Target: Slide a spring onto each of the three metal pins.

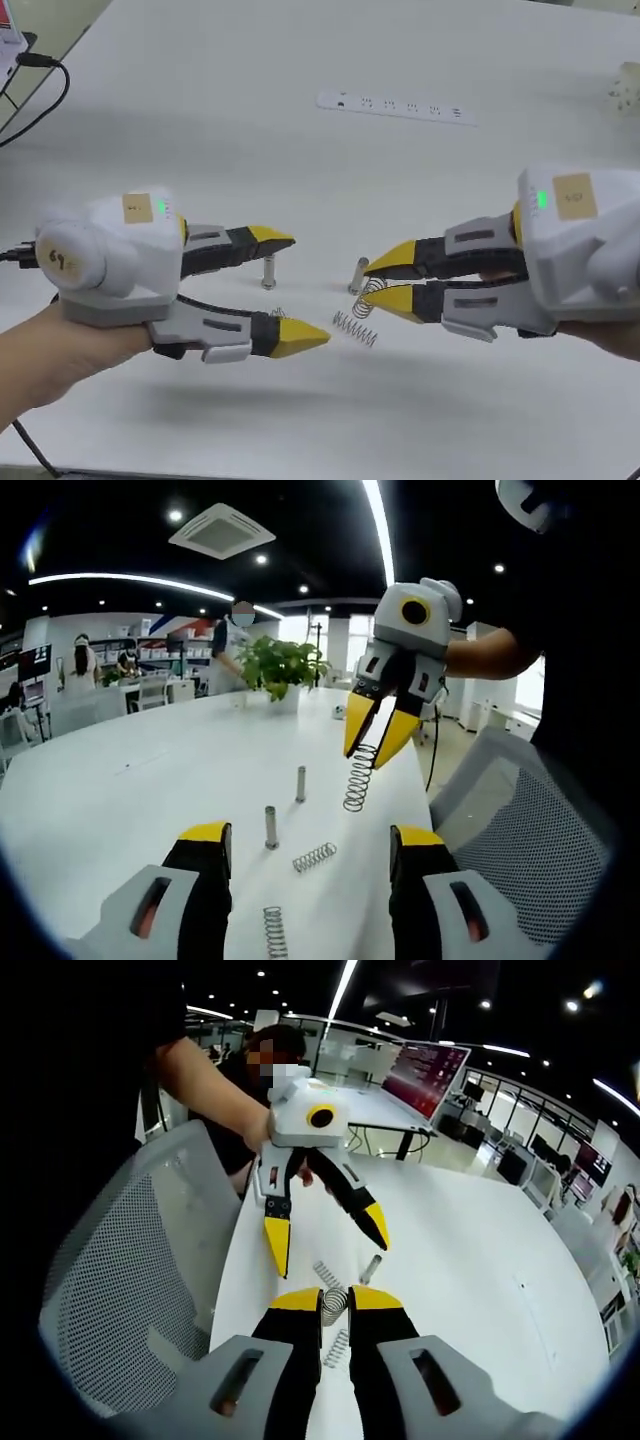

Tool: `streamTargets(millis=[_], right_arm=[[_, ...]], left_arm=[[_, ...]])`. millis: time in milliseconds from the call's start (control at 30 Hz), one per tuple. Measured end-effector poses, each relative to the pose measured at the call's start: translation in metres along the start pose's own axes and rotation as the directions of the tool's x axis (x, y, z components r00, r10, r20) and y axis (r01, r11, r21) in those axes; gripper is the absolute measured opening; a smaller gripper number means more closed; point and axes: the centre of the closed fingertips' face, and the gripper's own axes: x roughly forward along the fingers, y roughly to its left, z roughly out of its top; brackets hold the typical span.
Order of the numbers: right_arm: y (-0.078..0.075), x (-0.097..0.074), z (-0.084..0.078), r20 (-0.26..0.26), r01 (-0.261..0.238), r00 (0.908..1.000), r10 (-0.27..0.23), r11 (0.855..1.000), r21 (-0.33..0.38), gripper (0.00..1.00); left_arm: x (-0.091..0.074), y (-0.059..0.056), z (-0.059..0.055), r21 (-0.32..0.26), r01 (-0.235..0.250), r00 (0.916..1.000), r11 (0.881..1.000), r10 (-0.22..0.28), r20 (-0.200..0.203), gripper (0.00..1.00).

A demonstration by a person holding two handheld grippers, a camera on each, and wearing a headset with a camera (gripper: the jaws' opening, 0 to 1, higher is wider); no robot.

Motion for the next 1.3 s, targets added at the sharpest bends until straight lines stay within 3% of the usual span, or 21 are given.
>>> streamTargets(millis=[533,933,1300], right_arm=[[-0.005,-0.008,-0.009,-0.021,0.033,0.9992,-0.033,0.999,0.009,0.07],[-0.009,-0.013,-0.018,-0.044,0.048,0.9979,-0.047,0.999,0.015,0.07],[-0.016,-0.022,-0.026,-0.061,0.073,0.9956,-0.071,0.997,0.025,0.07]], left_arm=[[-0.027,0.030,-0.016,-0.046,-0.137,0.9905,0.989,0.137,-0.001,0.75],[-0.033,0.033,-0.029,-0.070,-0.160,0.9871,0.985,0.159,-0.020,0.94],[-0.032,0.034,-0.034,-0.053,-0.161,0.9865,0.986,0.159,-0.037,0.98]])
